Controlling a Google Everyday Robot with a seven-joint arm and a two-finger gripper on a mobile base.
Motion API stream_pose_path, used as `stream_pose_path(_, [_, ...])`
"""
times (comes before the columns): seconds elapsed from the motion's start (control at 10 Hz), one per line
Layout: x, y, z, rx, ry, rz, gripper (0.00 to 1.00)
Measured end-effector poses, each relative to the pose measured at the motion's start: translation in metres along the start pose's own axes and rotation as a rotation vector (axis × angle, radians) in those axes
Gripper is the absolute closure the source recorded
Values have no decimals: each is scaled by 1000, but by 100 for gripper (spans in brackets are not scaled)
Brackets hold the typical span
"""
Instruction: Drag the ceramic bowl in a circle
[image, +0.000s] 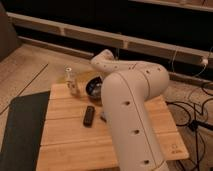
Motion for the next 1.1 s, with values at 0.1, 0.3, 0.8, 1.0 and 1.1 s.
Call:
stream_pose_path(0.1, [4,8,0,-17,8,-15,100])
stream_pose_path(0.3, [21,29,-8,-72,26,-55,100])
stream_pose_path(0.8, [53,-37,4,91,97,-47,100])
stream_pose_path(1.0, [41,-63,16,162,111,10,100])
stream_pose_path(1.1, [30,-62,20,166,101,28,100])
